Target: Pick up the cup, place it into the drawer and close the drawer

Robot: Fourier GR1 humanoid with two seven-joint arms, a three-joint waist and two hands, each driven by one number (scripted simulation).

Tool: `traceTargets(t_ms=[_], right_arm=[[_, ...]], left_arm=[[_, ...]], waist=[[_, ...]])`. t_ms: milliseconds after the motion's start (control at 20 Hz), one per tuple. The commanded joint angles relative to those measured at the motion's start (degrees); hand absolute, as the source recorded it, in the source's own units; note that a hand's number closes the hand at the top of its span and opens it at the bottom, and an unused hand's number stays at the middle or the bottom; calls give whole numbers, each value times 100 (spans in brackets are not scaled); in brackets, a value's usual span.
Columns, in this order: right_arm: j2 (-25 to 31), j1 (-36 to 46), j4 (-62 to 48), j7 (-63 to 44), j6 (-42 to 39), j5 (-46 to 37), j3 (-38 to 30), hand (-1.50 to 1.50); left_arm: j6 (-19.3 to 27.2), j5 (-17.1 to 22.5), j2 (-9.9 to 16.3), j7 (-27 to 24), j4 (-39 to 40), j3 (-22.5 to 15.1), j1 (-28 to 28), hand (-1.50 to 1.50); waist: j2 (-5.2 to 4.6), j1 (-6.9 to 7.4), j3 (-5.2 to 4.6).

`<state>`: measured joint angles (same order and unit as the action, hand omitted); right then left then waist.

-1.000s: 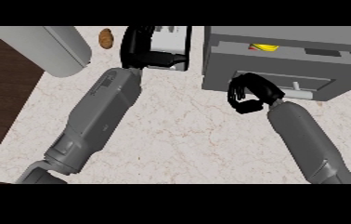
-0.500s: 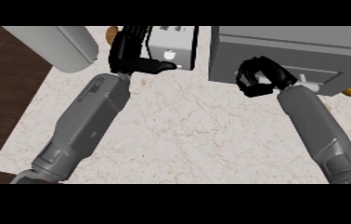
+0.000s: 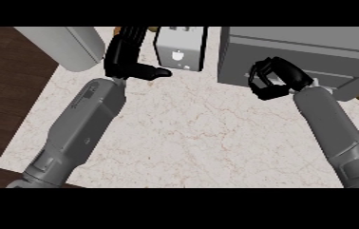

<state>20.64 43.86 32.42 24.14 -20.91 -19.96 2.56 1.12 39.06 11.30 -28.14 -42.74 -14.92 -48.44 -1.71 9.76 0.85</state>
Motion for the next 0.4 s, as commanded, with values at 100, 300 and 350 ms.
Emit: traceTargets(t_ms=[100, 300, 350], right_arm=[[739, 970, -101, -409, 441, 76, -530, 150], [768, 890, -3, -425, 294, 169, -554, 150], [804, 909, 23, -467, 248, 201, -578, 150]], left_arm=[[-106, 48, 38, 67, -115, 4, 49, -150], [-192, 63, -31, 29, -149, -34, 173, -150], [-207, 54, 39, 17, -178, -15, 161, -150]], waist=[[-110, 282, -63], [-146, 284, -66], [-116, 286, -69]])
